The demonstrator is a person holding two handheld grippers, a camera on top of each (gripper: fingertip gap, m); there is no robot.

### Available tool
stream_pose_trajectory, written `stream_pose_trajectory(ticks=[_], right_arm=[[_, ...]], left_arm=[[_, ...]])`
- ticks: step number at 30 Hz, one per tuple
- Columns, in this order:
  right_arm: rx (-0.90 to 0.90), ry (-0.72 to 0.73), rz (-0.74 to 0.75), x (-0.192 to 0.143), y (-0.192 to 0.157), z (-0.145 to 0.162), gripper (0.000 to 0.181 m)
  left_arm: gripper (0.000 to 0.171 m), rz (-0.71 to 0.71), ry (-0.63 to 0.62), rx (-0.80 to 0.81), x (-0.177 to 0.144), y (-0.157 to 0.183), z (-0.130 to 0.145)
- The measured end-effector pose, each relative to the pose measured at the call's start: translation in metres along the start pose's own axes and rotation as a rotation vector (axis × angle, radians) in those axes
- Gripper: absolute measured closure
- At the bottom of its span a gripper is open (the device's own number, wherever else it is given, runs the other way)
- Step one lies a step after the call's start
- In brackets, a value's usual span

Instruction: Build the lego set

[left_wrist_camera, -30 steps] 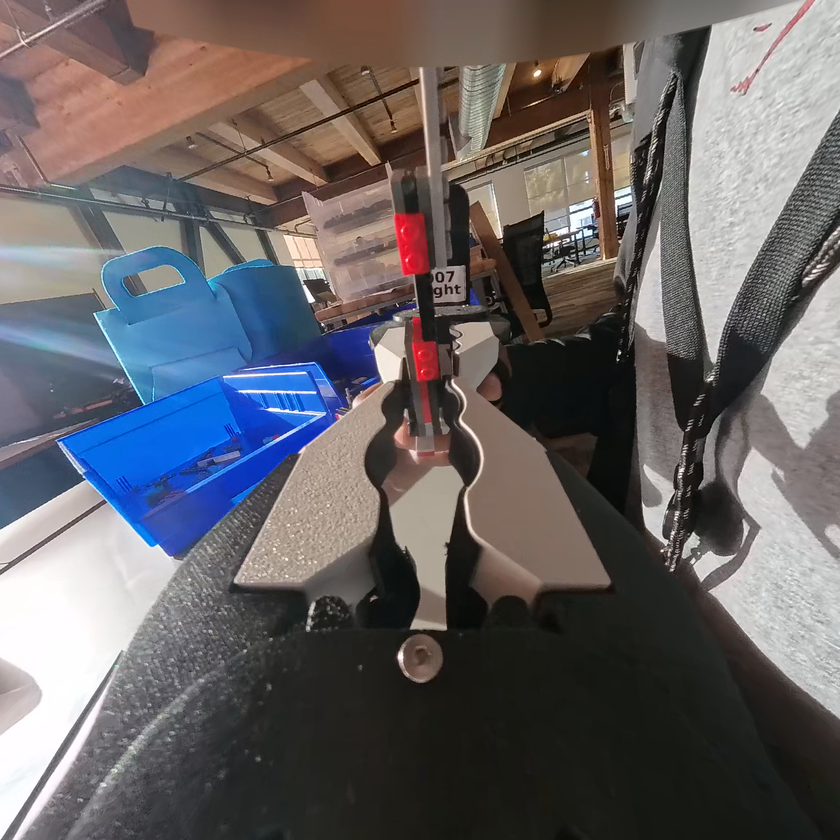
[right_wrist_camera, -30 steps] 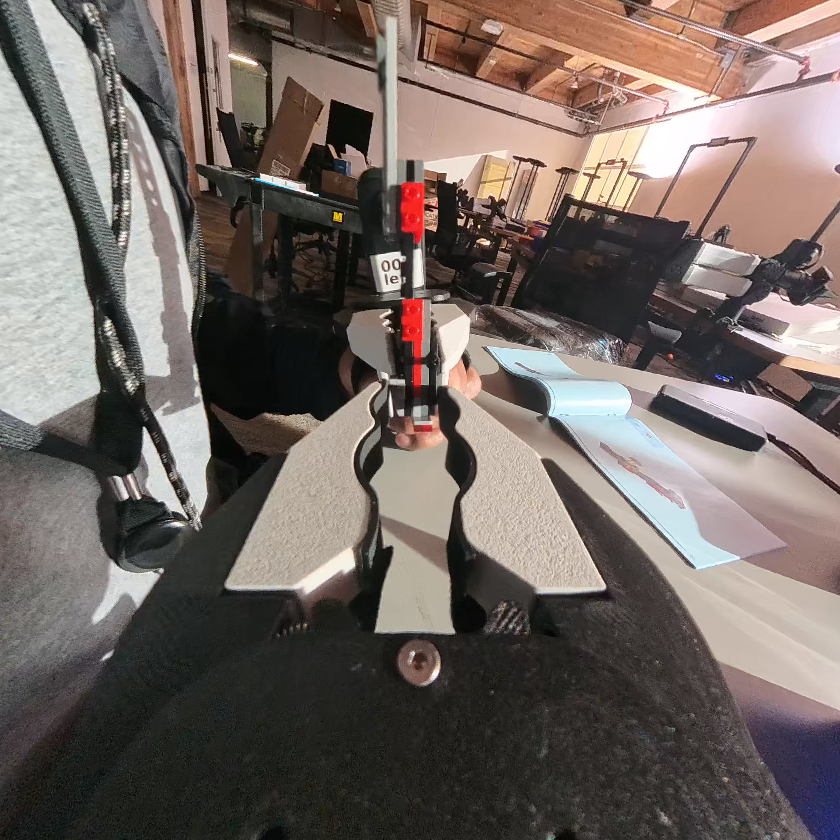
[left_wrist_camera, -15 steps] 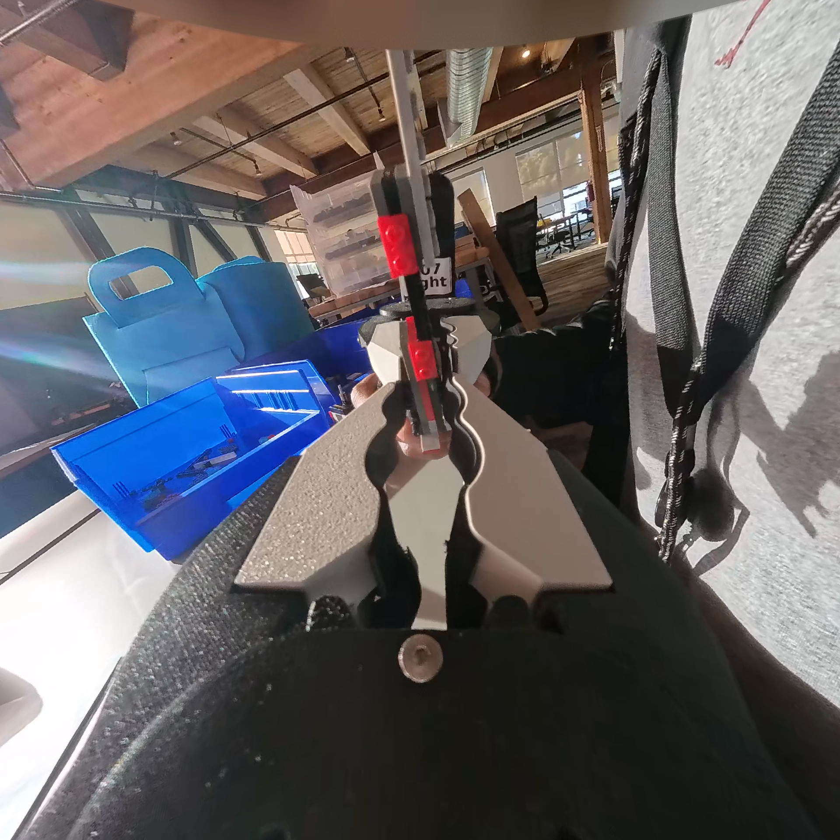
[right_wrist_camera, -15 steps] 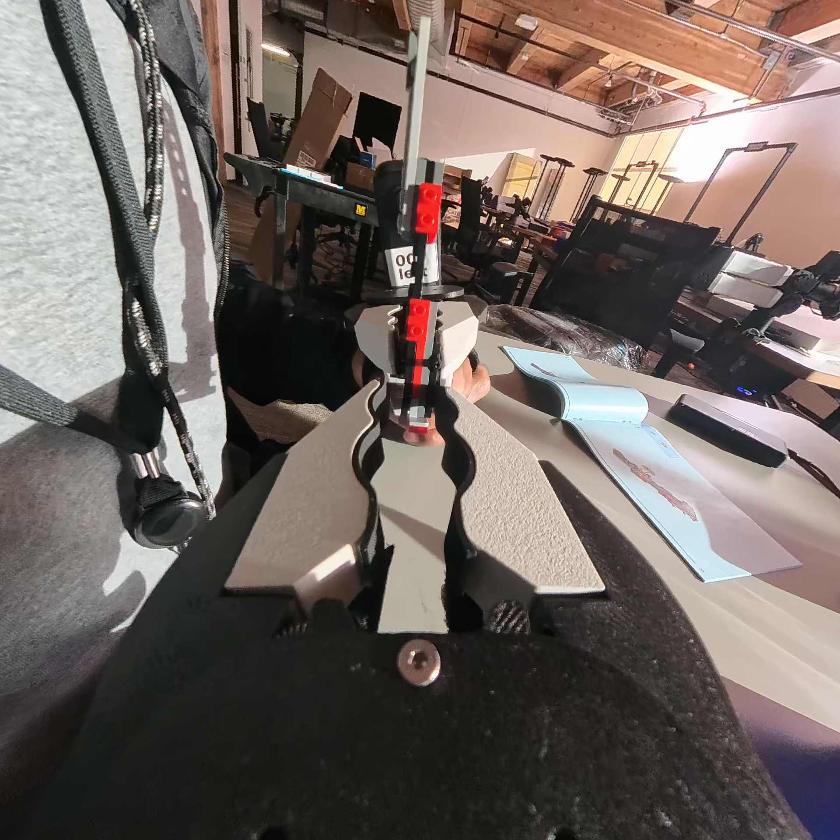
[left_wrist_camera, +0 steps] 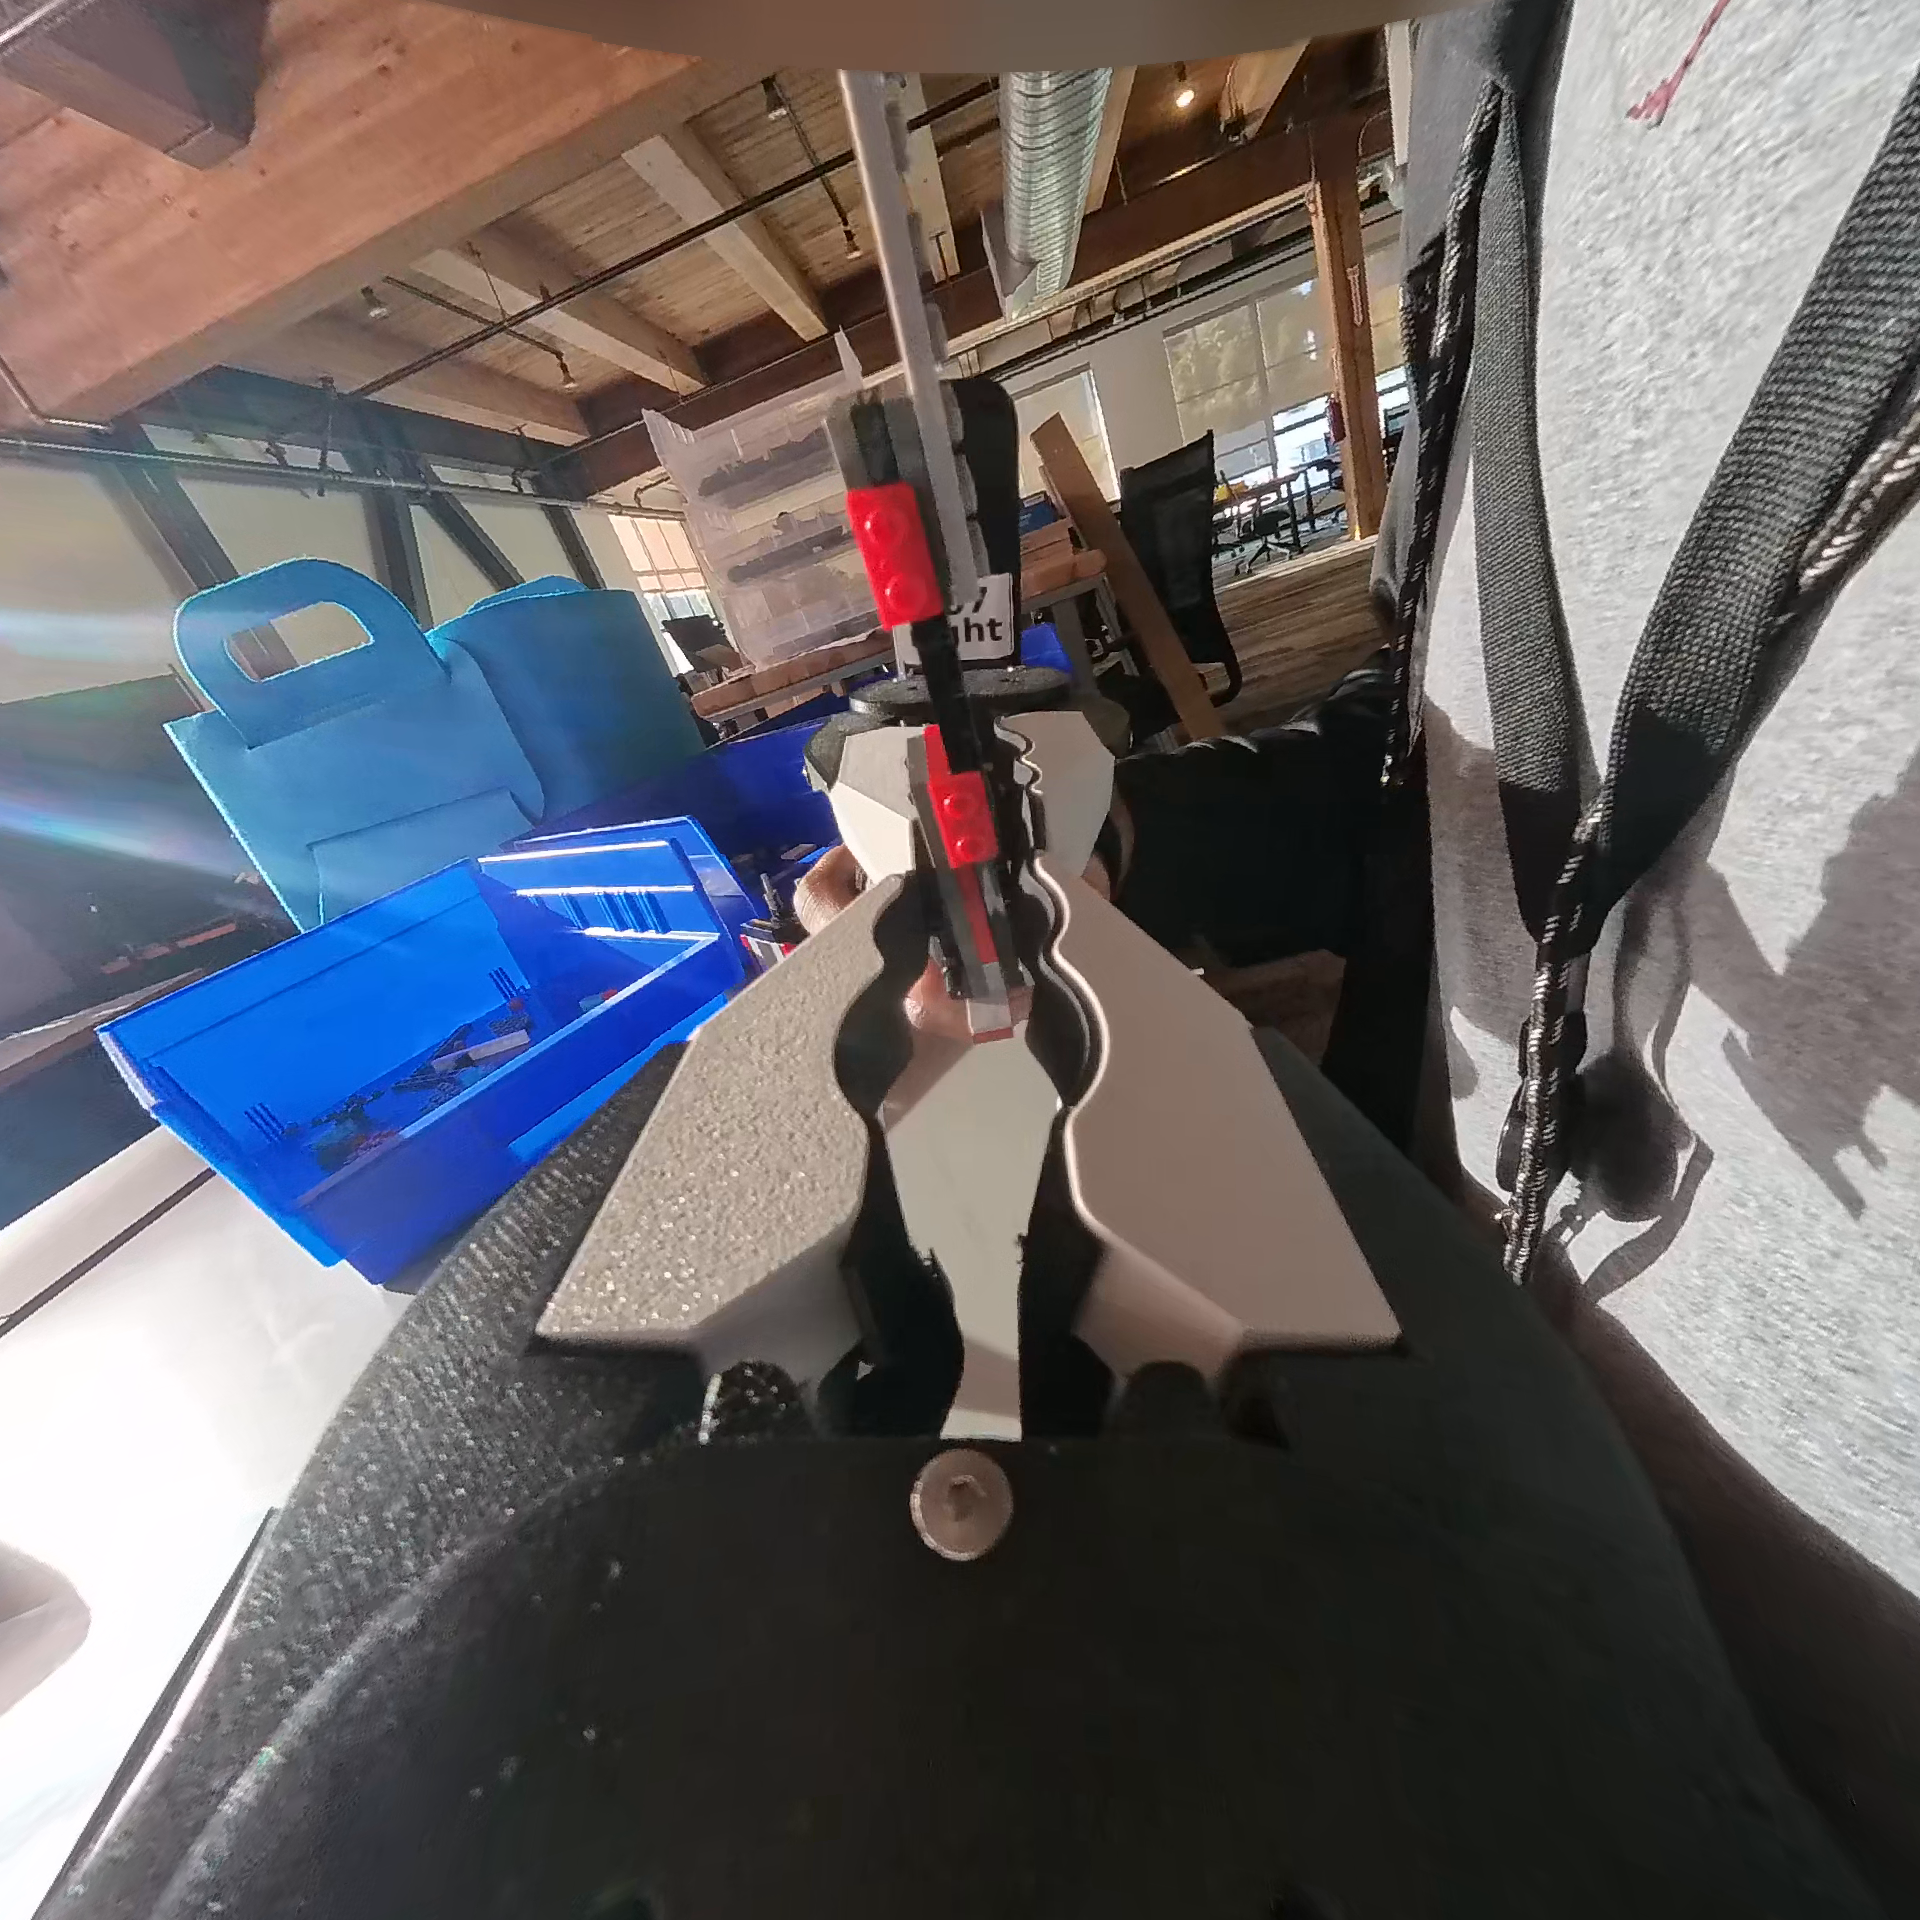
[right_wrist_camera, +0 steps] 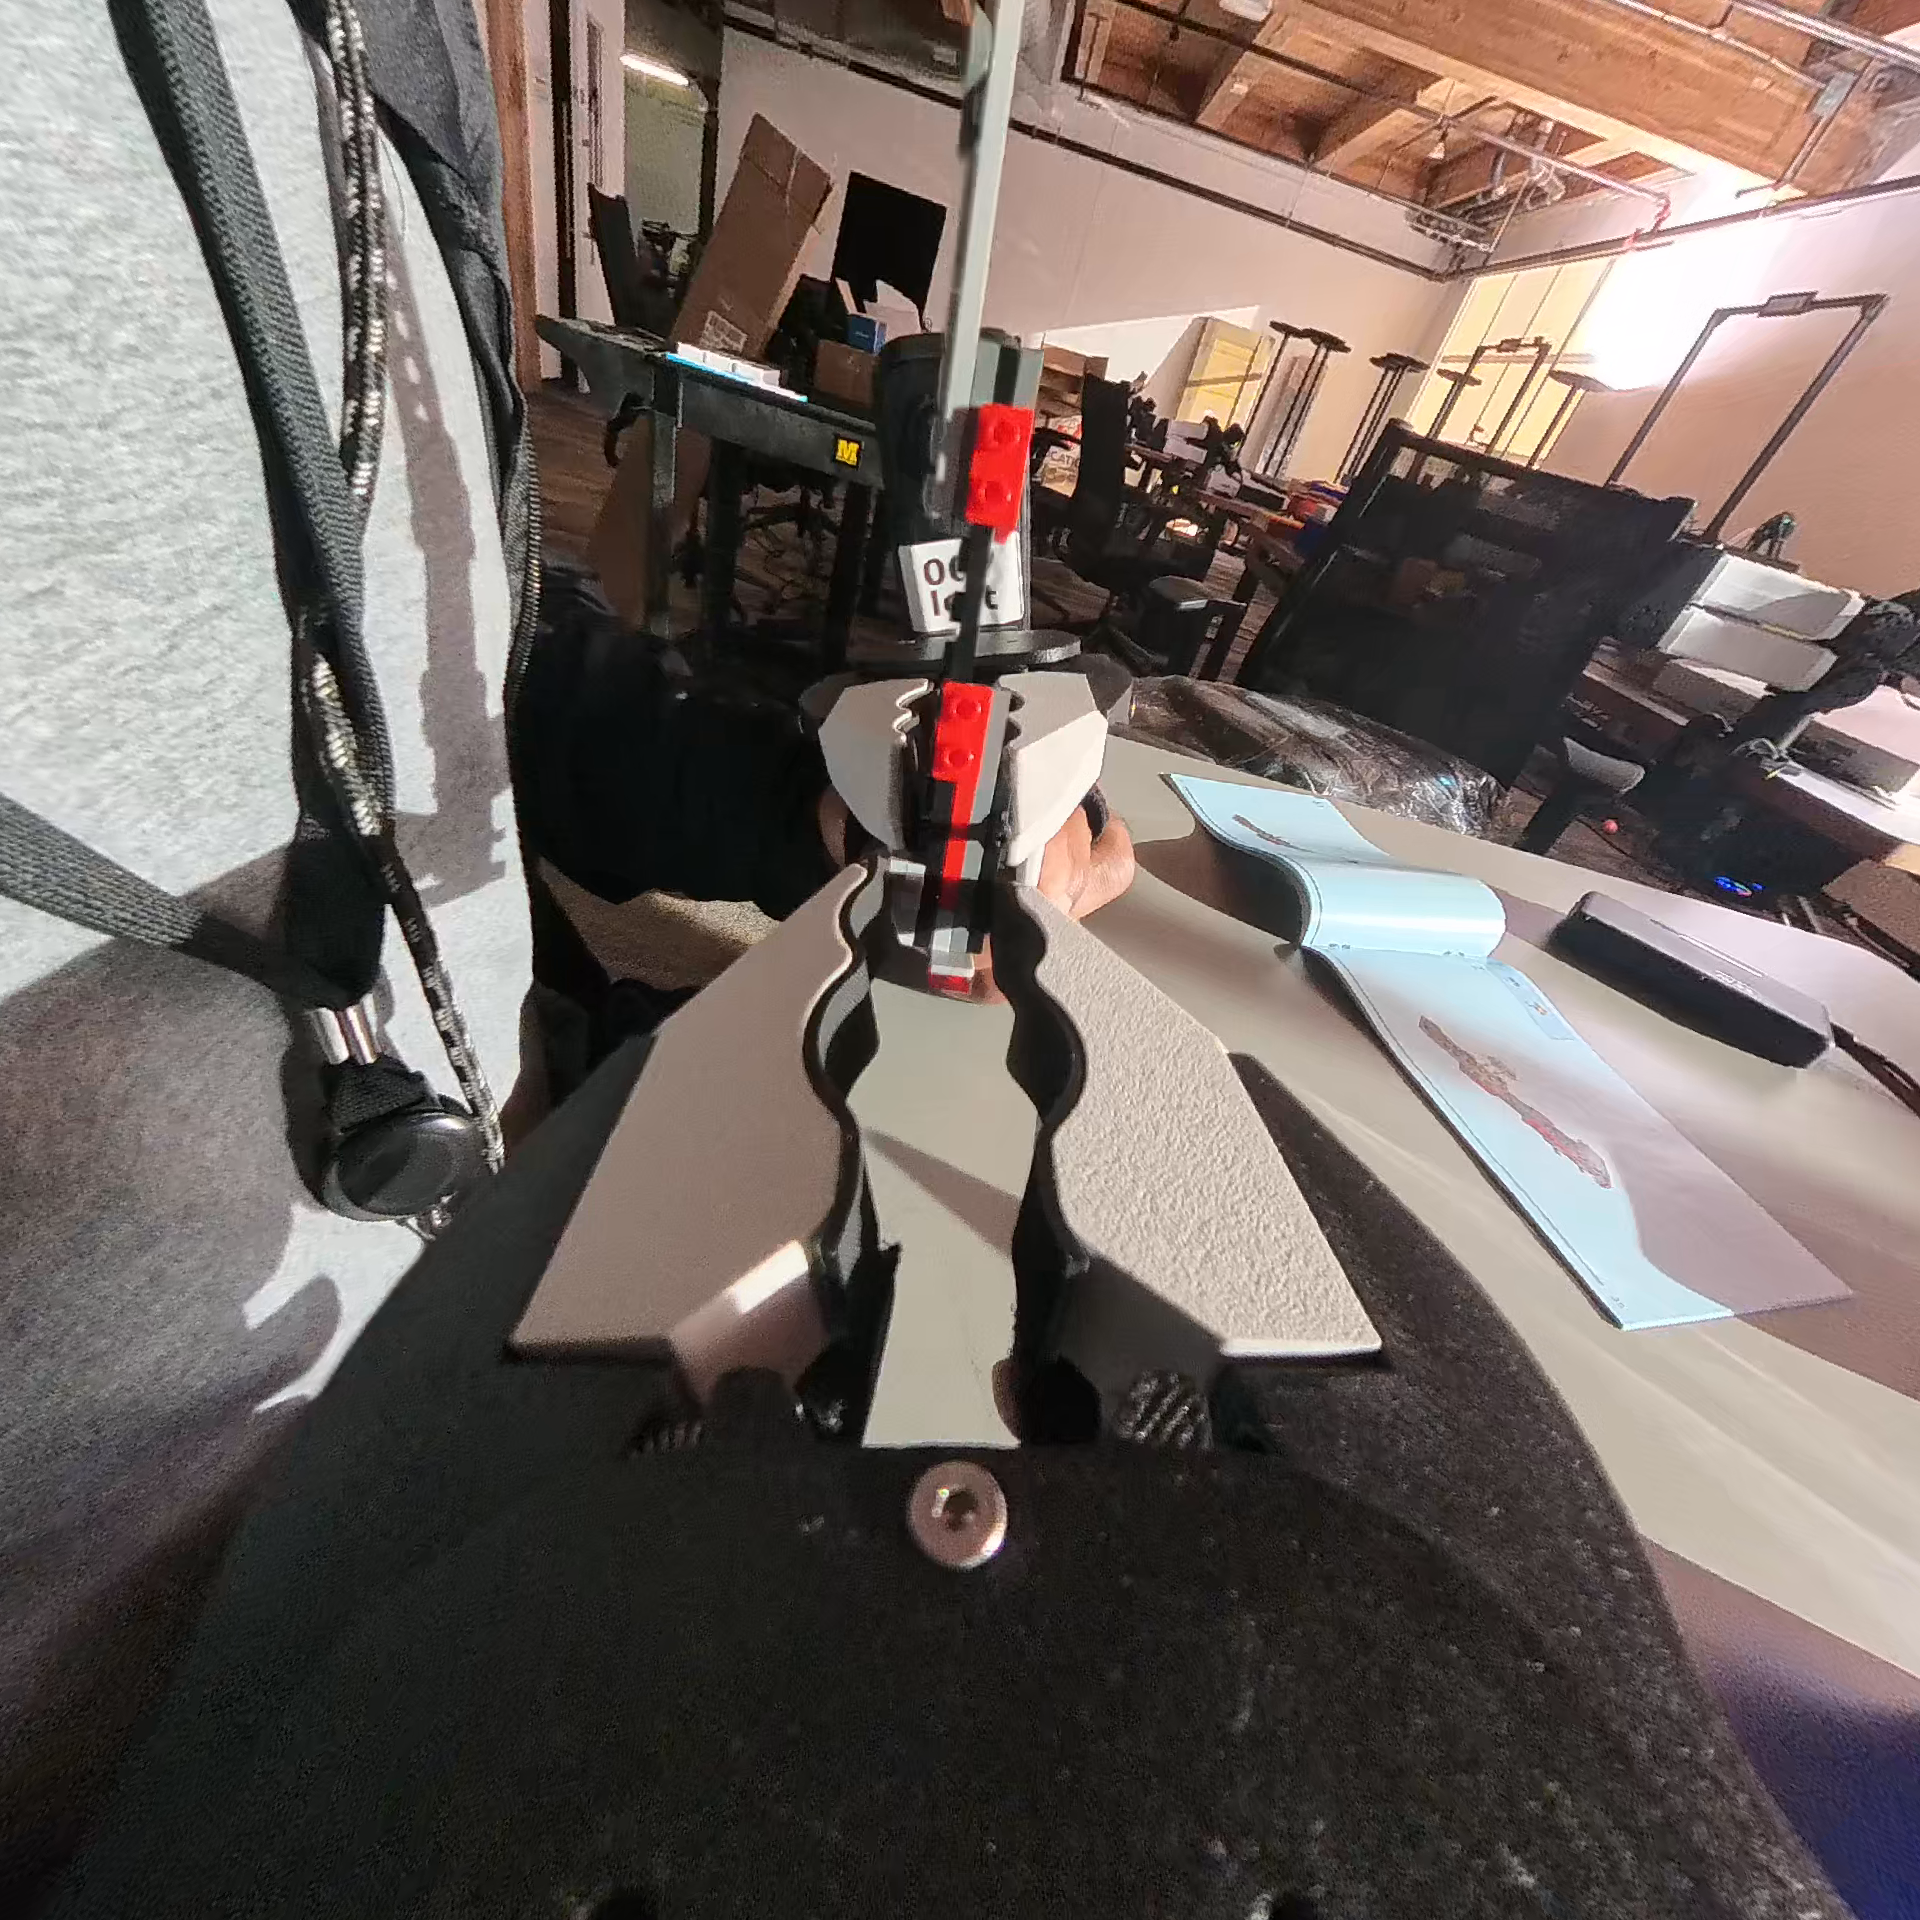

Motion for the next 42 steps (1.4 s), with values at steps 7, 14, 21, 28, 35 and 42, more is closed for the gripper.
stream_pose_trajectory(ticks=[7, 14, 21, 28, 35, 42], right_arm=[[0.070, 0.032, 0.109, -0.001, 0.010, 0.001, 0.156], [-0.123, -0.035, 0.430, -0.010, 0.023, 0.001, 0.136], [-0.483, -0.247, 0.602, 0.002, 0.024, 0.012, 0.134], [-0.718, -0.445, 0.515, 0.020, 0.013, 0.035, 0.133], [-0.793, -0.475, 0.550, 0.029, 0.014, 0.034, 0.151], [-0.589, -0.391, 0.609, 0.024, 0.022, 0.024, 0.157]], left_arm=[[0.154, -0.093, 0.026, -0.062, -0.001, -0.011, -0.001], [0.154, -0.416, 0.253, -0.803, -0.011, -0.050, -0.011], [0.153, -0.535, 0.393, -1.486, -0.014, -0.048, 0.029], [0.153, -0.533, 0.363, -1.620, -0.006, -0.036, 0.043], [0.153, -0.514, 0.355, -1.687, -0.003, -0.029, 0.043], [0.134, -0.472, 0.502, -1.634, -0.007, -0.033, 0.032]])
Point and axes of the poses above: each gripper's, where its closed fingertips meet, x out along the fingers, z out of its underside, y = z × x across the jaws, the point moved 8 cm from there along -x, back along the fingers, and after that the axes turned 4 degrees about -x, right-handed, at the moved point
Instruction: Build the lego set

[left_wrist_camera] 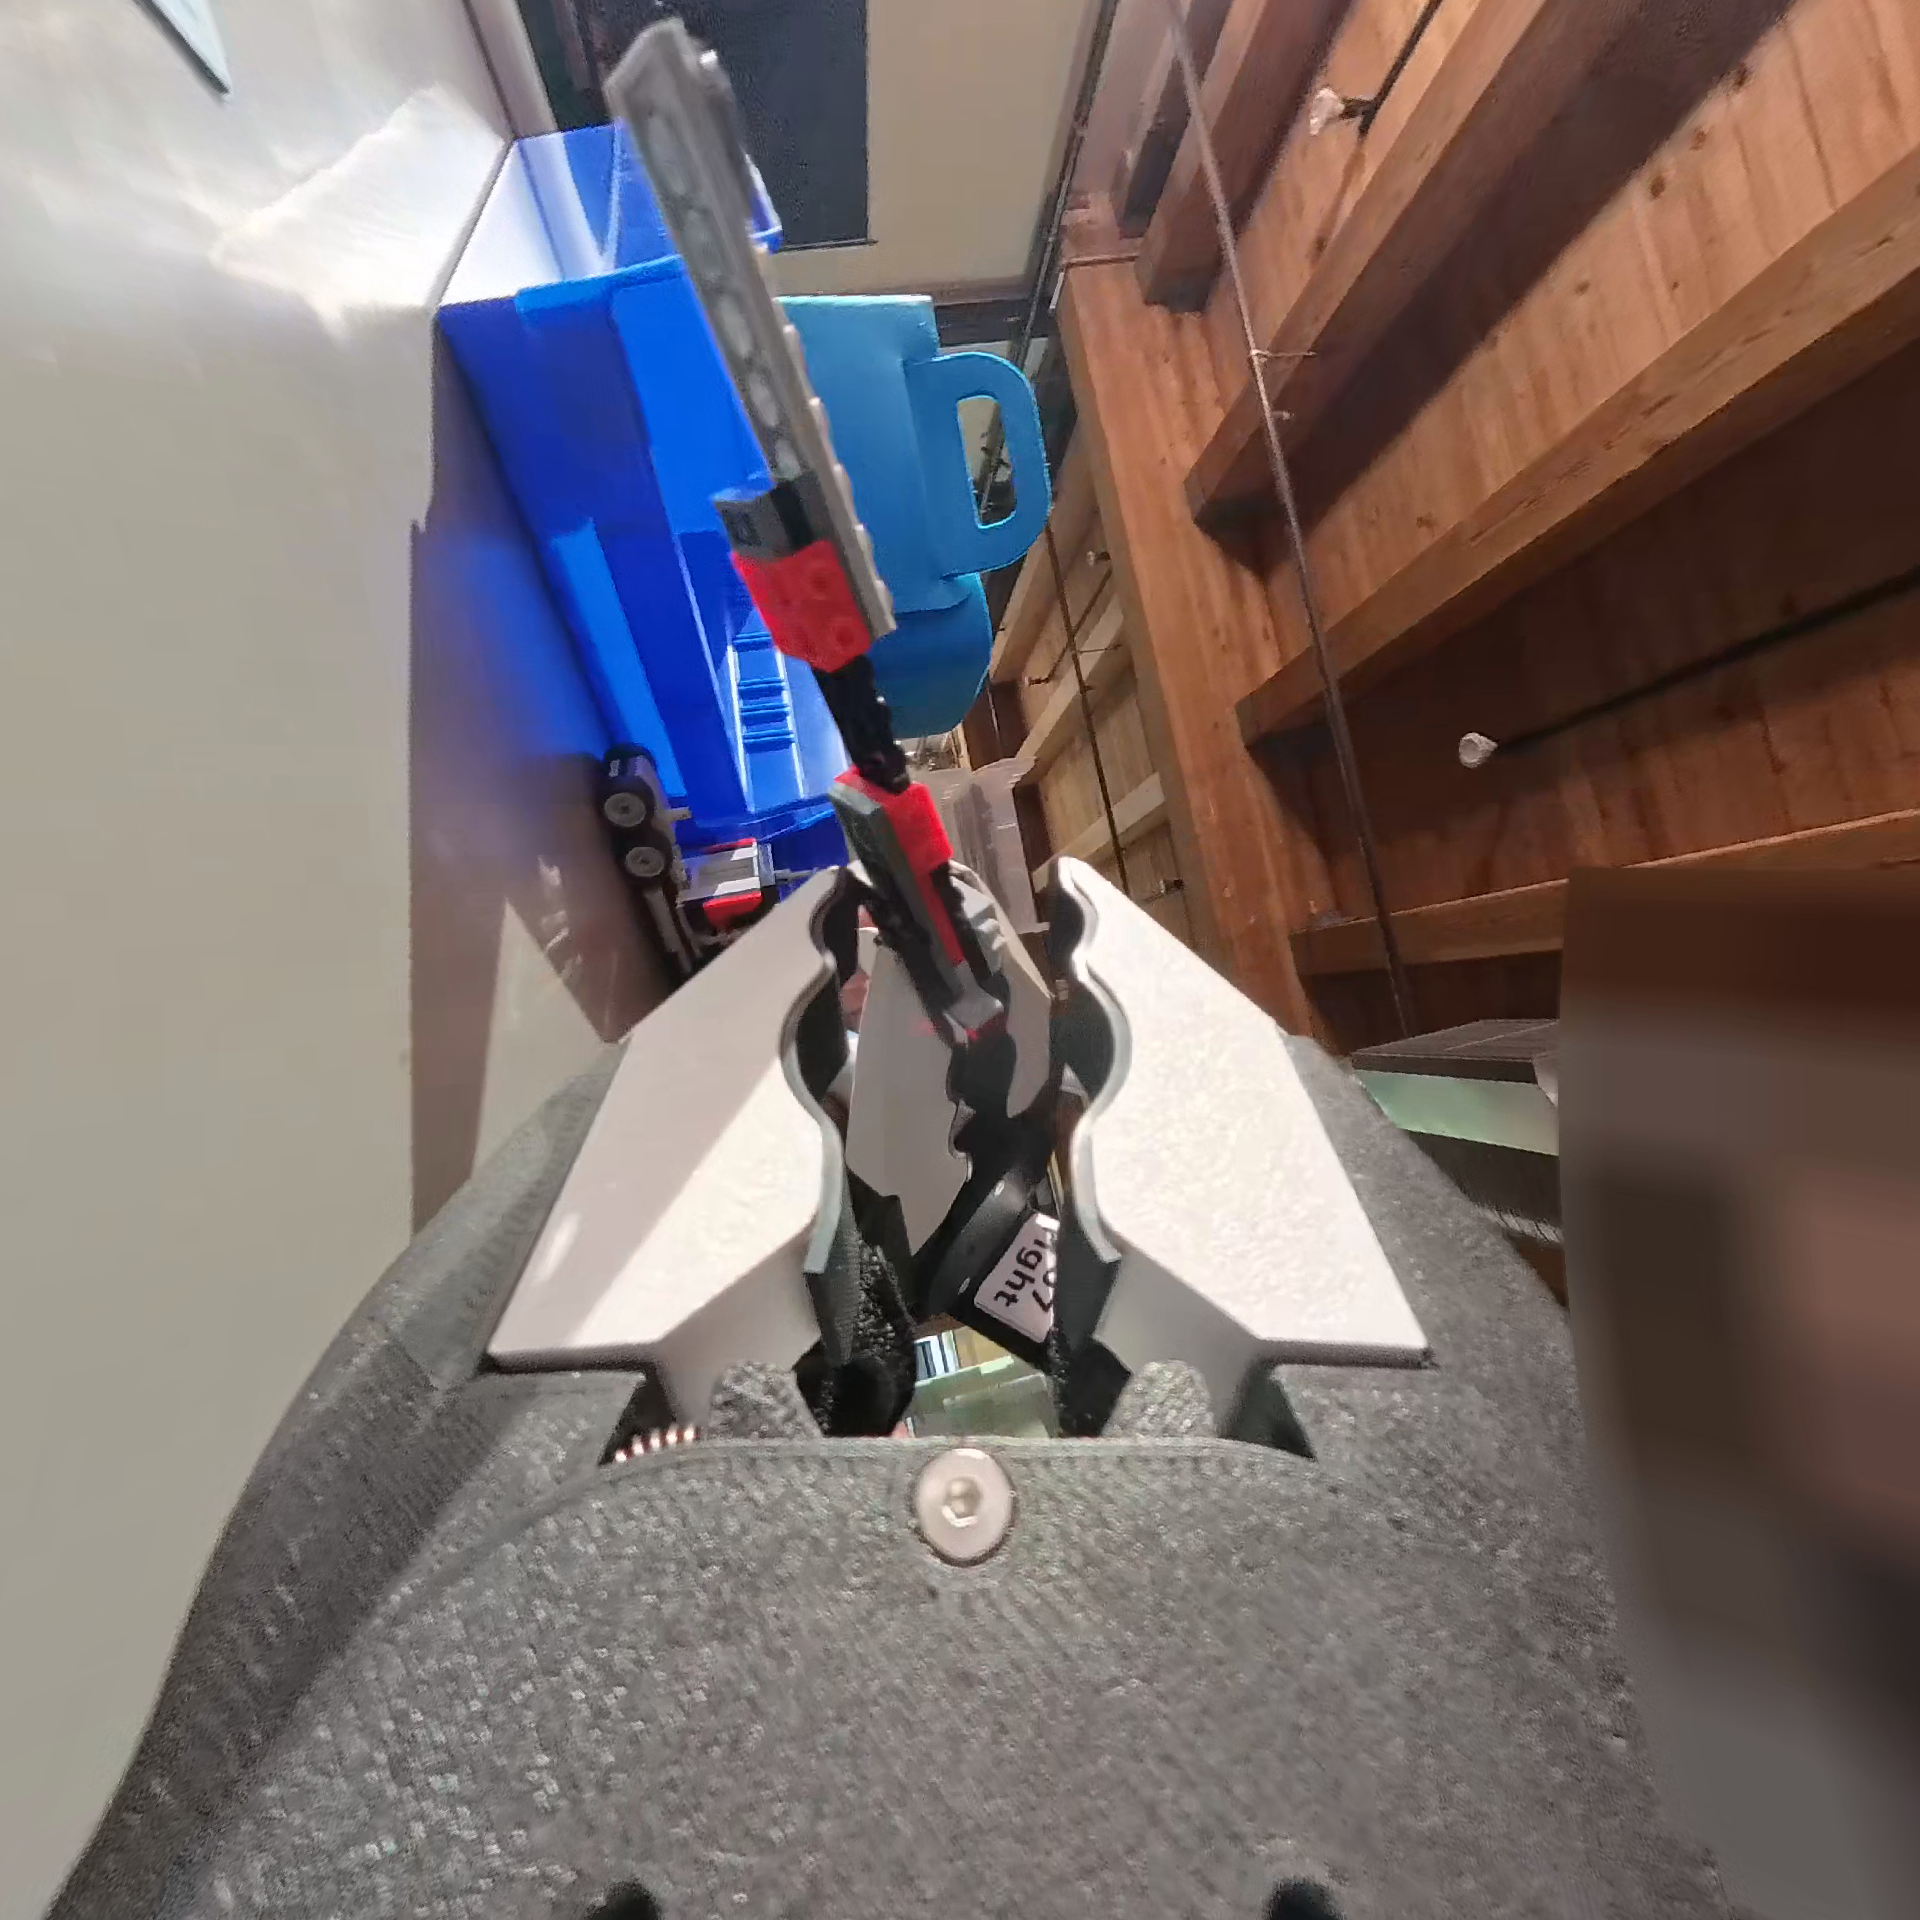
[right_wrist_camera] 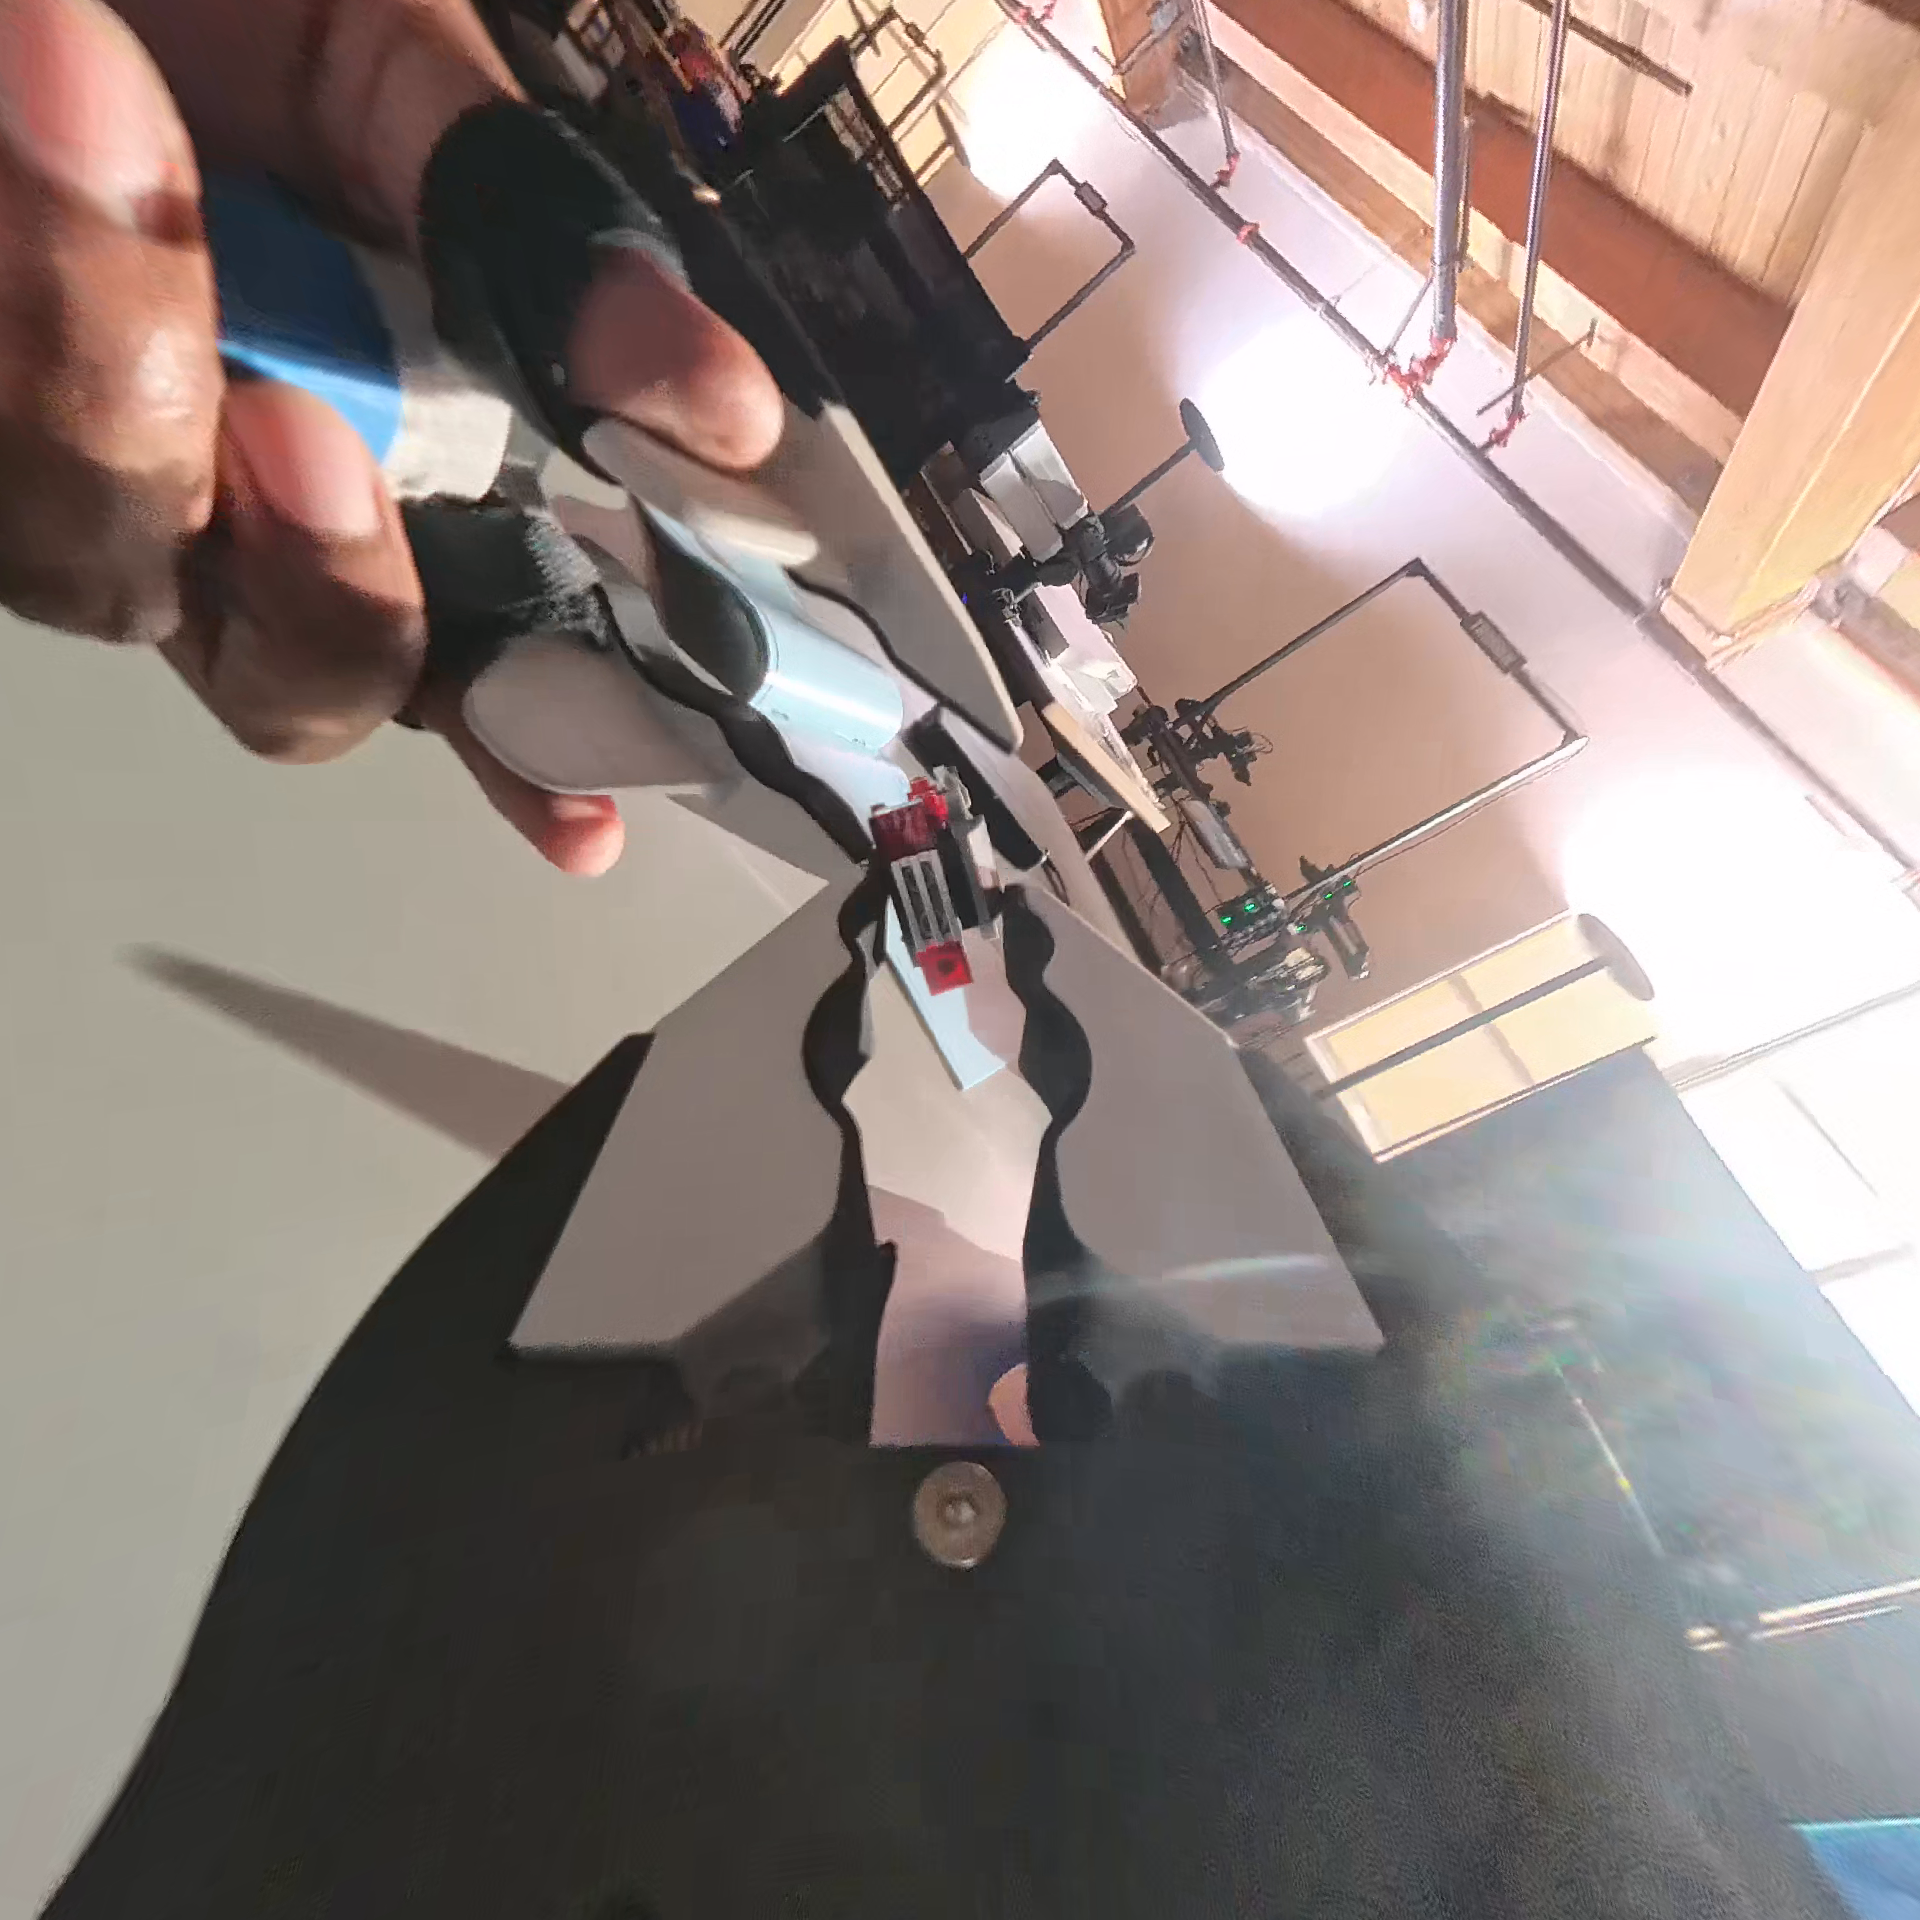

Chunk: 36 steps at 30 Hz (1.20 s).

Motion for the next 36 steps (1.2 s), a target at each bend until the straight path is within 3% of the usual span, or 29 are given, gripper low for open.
stream_pose_trajectory(ticks=[3, 5, 11, 15, 18, 24, 31, 36], right_arm=[[0.185, -0.003, -0.024, 0.000, 0.007, 0.005, 0.157], [0.315, -0.005, -0.050, -0.002, 0.012, 0.010, 0.157], [0.590, 0.071, -0.106, -0.009, 0.025, 0.020, 0.158], [0.647, 0.130, -0.136, -0.011, 0.027, 0.019, 0.158], [0.670, 0.207, -0.170, -0.014, 0.027, 0.016, 0.158], [0.719, 0.300, -0.207, -0.020, 0.028, 0.019, 0.157], [0.771, 0.348, -0.227, -0.022, 0.033, 0.024, 0.158], [0.783, 0.369, -0.245, -0.024, 0.034, 0.024, 0.157]], left_arm=[[0.127, 0.002, -0.029, 0.108, -0.003, 0.007, -0.002], [0.126, -0.017, -0.041, 0.267, -0.009, 0.016, -0.006], [0.125, -0.133, -0.125, 1.123, -0.018, 0.048, -0.017], [0.118, -0.131, -0.355, 1.594, -0.002, 0.048, -0.015], [0.119, -0.053, -0.522, 1.800, 0.012, 0.039, -0.005], [0.135, 0.024, -0.652, 1.740, 0.030, 0.024, -0.001], [0.149, 0.158, -0.627, 1.569, 0.038, 0.024, 0.003], [0.154, 0.169, -0.629, 1.639, 0.040, 0.026, 0.006]])
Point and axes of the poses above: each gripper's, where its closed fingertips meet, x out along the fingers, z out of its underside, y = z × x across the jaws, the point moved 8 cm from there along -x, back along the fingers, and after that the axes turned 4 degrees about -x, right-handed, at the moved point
